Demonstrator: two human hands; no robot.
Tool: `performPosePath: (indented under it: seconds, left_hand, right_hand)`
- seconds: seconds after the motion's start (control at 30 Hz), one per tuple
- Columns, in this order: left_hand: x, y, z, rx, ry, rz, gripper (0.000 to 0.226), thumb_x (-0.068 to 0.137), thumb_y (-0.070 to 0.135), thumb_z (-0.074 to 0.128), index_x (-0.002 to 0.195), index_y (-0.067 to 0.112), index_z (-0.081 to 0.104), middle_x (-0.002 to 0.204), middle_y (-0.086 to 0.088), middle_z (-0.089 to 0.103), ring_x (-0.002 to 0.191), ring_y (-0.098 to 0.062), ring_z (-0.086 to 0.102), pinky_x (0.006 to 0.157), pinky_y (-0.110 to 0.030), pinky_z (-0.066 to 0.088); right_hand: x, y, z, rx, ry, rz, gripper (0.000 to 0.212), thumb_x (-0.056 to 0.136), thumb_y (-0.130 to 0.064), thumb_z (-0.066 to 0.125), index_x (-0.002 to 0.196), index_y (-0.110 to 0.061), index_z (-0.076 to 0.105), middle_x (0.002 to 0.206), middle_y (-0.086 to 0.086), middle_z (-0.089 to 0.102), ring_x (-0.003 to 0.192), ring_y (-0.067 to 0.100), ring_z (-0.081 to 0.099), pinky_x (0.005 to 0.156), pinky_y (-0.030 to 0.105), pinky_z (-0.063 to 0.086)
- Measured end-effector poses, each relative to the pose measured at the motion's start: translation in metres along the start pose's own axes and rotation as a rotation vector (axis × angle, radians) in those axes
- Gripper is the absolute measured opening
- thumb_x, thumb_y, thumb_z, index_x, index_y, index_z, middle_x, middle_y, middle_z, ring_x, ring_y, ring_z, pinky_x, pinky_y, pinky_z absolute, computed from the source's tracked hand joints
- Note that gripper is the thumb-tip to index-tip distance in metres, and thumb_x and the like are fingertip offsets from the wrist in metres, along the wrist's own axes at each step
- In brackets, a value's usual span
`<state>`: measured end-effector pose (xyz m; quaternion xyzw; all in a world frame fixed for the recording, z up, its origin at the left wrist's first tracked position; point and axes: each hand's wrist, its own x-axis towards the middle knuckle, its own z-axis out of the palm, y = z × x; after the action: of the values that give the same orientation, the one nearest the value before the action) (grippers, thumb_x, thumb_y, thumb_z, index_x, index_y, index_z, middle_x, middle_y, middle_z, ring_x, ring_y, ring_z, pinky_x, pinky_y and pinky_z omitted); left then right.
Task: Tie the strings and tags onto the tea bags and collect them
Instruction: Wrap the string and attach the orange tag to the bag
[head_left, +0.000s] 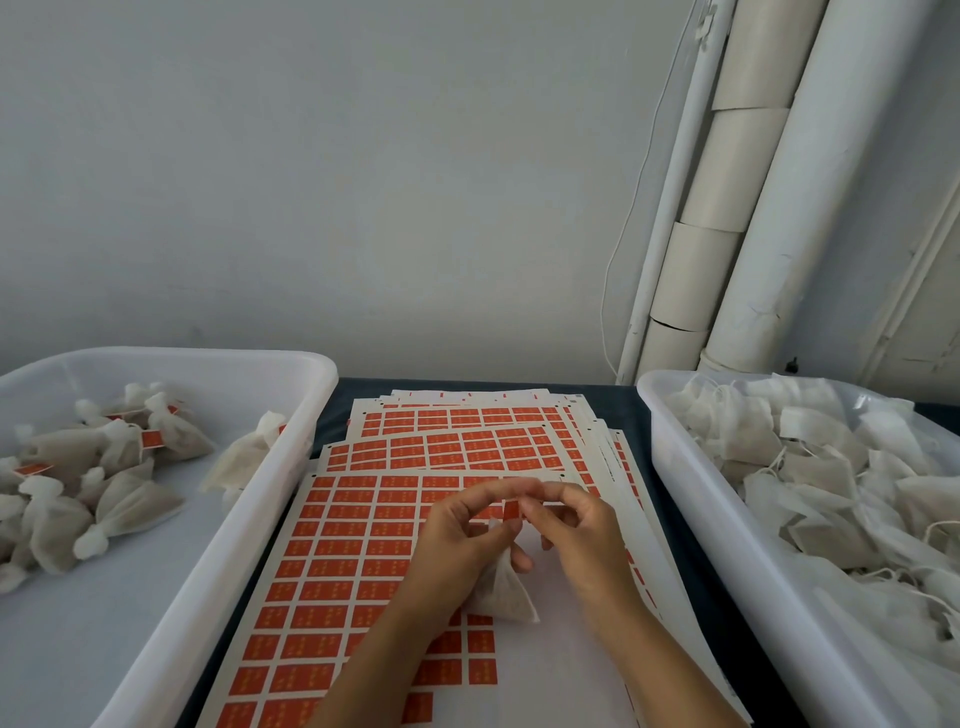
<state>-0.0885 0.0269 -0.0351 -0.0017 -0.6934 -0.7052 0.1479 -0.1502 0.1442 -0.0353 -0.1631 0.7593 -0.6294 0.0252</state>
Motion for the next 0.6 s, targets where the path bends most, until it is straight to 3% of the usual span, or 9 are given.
performPosePath:
  seconds: [0.23, 0.3, 0.37, 0.43, 0.47, 0.53, 0.6]
  left_hand:
    - [-0.0019, 0.0046, 0.0018, 0.012, 0.0, 0.025, 0.041, 0.087, 0.003, 0.061, 0.117, 0.031, 0.061, 0.116, 0.019, 0.065, 0.062, -0.019, 0.068, 0.063, -0.025, 0.057]
    - [-0.0019, 0.0061, 0.0031, 0.006, -0.019, 0.028, 0.054, 0.085, 0.004, 0.065, 0.124, 0.038, 0.051, 0.117, 0.029, 0.06, 0.07, -0.016, 0.07, 0.064, -0.024, 0.057]
    - [-0.0017, 0.0054, 0.0034, 0.03, -0.017, 0.043, 0.058, 0.083, 0.017, 0.069, 0.129, 0.04, 0.042, 0.119, 0.033, 0.057, 0.092, -0.005, 0.067, 0.071, -0.019, 0.055]
    - [-0.003, 0.0046, 0.0026, 0.037, -0.006, 0.01, 0.054, 0.079, 0.048, 0.064, 0.128, 0.044, 0.042, 0.118, 0.028, 0.059, 0.106, 0.0, 0.061, 0.077, -0.016, 0.052]
    - [-0.0037, 0.0042, 0.0017, 0.001, -0.005, -0.04, 0.047, 0.079, 0.06, 0.056, 0.123, 0.045, 0.046, 0.114, 0.021, 0.063, 0.102, -0.005, 0.063, 0.076, -0.017, 0.052]
    - [-0.0043, 0.0038, 0.0004, -0.083, 0.01, -0.159, 0.042, 0.084, 0.063, 0.039, 0.11, 0.035, 0.057, 0.101, 0.004, 0.07, 0.084, -0.019, 0.069, 0.073, -0.025, 0.054]
    - [-0.0037, 0.0052, -0.0003, -0.058, 0.03, -0.236, 0.048, 0.084, 0.059, 0.036, 0.099, 0.023, 0.063, 0.093, -0.001, 0.072, 0.077, -0.02, 0.069, 0.069, -0.025, 0.054]
  right_hand:
    - [-0.0013, 0.0011, 0.0011, 0.065, -0.058, 0.083, 0.01, 0.085, -0.035, 0.062, 0.093, -0.03, 0.063, 0.098, -0.016, 0.065, 0.098, 0.01, 0.06, 0.088, 0.027, 0.045]
    - [-0.0031, -0.0008, 0.0016, 0.164, -0.07, 0.119, 0.016, 0.083, -0.036, 0.061, 0.094, -0.026, 0.066, 0.092, -0.015, 0.069, 0.095, 0.01, 0.063, 0.086, 0.027, 0.049]
    - [-0.0052, -0.0034, 0.0014, 0.244, -0.088, 0.134, 0.019, 0.082, -0.037, 0.061, 0.093, -0.023, 0.069, 0.087, -0.012, 0.072, 0.09, 0.013, 0.067, 0.08, 0.026, 0.053]
    - [-0.0062, -0.0045, 0.0003, 0.306, -0.113, 0.14, 0.026, 0.078, -0.039, 0.06, 0.092, -0.02, 0.069, 0.088, -0.006, 0.073, 0.089, 0.018, 0.068, 0.082, 0.031, 0.054]
    - [-0.0063, -0.0051, -0.0006, 0.33, -0.13, 0.141, 0.03, 0.075, -0.04, 0.06, 0.094, -0.019, 0.069, 0.09, -0.004, 0.073, 0.091, 0.019, 0.068, 0.085, 0.033, 0.054]
    - [-0.006, -0.0068, -0.0025, 0.343, -0.152, 0.127, 0.035, 0.072, -0.042, 0.06, 0.1, -0.021, 0.068, 0.099, -0.007, 0.071, 0.099, 0.017, 0.065, 0.094, 0.035, 0.05]
    - [-0.0049, -0.0081, -0.0042, 0.319, -0.162, 0.08, 0.038, 0.071, -0.045, 0.062, 0.101, -0.023, 0.066, 0.105, -0.012, 0.069, 0.107, 0.013, 0.061, 0.102, 0.038, 0.044]
